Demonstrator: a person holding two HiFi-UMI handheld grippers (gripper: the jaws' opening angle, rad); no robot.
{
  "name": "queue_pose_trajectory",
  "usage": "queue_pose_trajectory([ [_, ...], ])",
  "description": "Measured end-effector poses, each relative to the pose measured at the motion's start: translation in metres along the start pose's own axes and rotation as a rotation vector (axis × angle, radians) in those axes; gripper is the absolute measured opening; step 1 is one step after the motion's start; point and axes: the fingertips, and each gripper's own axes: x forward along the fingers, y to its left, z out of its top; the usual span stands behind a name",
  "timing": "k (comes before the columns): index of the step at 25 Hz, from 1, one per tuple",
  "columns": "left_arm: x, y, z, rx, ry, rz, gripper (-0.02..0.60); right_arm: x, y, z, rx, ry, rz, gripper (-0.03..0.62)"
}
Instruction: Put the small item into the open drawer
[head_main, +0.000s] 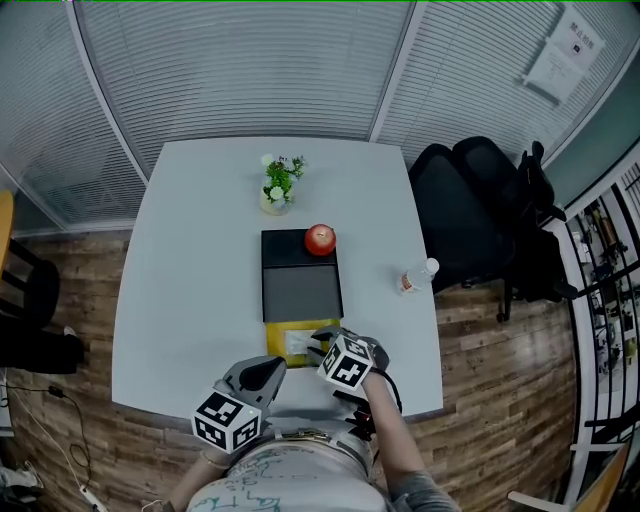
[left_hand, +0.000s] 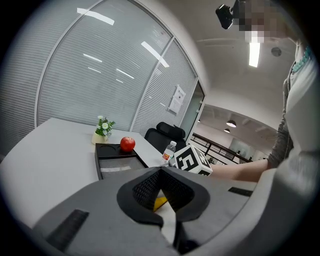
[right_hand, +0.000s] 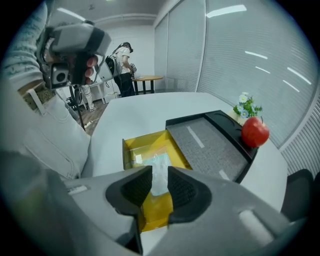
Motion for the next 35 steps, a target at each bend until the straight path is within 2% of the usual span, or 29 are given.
queue_pose_trajectory([
  [3, -0.001, -0.001, -0.002, -0.006, 0.002, 0.004, -0.003, -0.011, -0.003, 0.002, -0.010, -0.025, -0.024, 0.054],
  [8, -0.004, -0.004, -0.004, -0.024, -0.010, 0.027, -0.003, -0.023, 0.000, -0.002, -0.030, -0.048, -0.048, 0.004],
  [18, -0.004, -0.014, -0.013, -0.030, 0.001, 0.031, -0.003, -0.044, 0.015, 0.001, -0.060, -0.131, -0.035, 0.003],
  [24, 0.001, -0.014, -0.006, -0.020, -0.027, 0.029, -0.003, -0.074, 0.022, 0.026, -0.089, -0.295, -0.051, 0.003],
  [29, 0.008, -0.019, 0.003, 0.001, -0.046, 0.020, -0.003, -0.105, 0.020, 0.047, -0.084, -0.444, -0.120, 0.003],
  [35, 0.014, -0.025, 0.013, 0.021, -0.087, 0.008, -0.003, -0.131, 0.017, 0.052, -0.046, -0.529, -0.180, 0.003],
])
